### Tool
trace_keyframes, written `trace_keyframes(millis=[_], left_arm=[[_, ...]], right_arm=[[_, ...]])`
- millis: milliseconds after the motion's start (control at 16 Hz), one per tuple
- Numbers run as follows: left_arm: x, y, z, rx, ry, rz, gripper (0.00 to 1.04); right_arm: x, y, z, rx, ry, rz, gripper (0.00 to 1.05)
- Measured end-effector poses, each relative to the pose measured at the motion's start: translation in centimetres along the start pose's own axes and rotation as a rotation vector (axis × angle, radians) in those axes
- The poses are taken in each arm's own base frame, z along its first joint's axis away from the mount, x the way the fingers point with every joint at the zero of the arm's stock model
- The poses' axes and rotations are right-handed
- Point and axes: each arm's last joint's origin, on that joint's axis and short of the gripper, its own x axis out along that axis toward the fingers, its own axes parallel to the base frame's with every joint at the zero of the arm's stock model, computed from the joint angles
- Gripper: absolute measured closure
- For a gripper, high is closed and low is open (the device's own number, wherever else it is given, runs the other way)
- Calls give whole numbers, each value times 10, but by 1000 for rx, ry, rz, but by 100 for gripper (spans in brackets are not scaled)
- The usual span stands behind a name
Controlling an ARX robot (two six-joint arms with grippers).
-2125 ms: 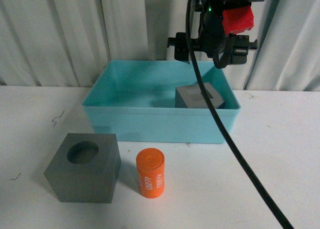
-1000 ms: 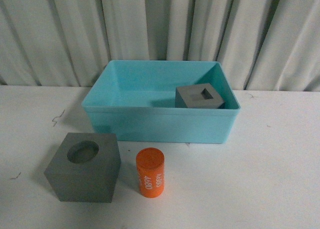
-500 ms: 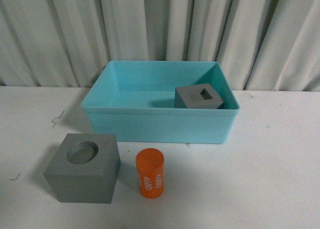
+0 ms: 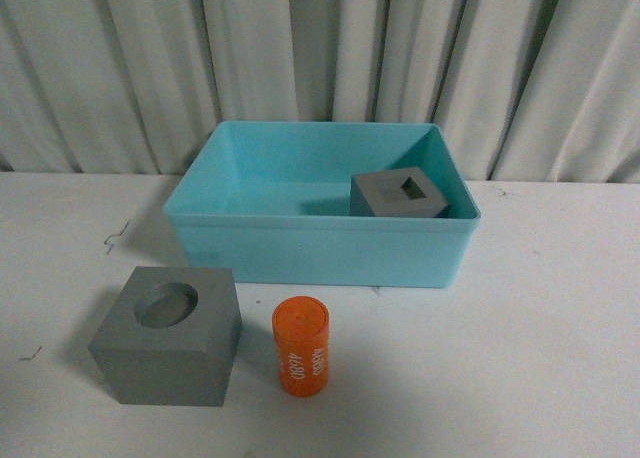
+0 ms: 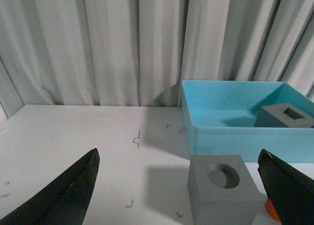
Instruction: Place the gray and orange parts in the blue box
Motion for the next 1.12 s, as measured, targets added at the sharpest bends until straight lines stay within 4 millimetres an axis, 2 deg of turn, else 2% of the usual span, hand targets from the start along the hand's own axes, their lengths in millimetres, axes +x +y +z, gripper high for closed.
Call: trace_keyframes(millis=[375,1125], left_arm=[[0,0,0,0,0,0,7],[0,0,0,0,0,1,7]], right_arm=[[-12,0,-13,0,0,0,103],[-34,0,-16,0,3,0,103]])
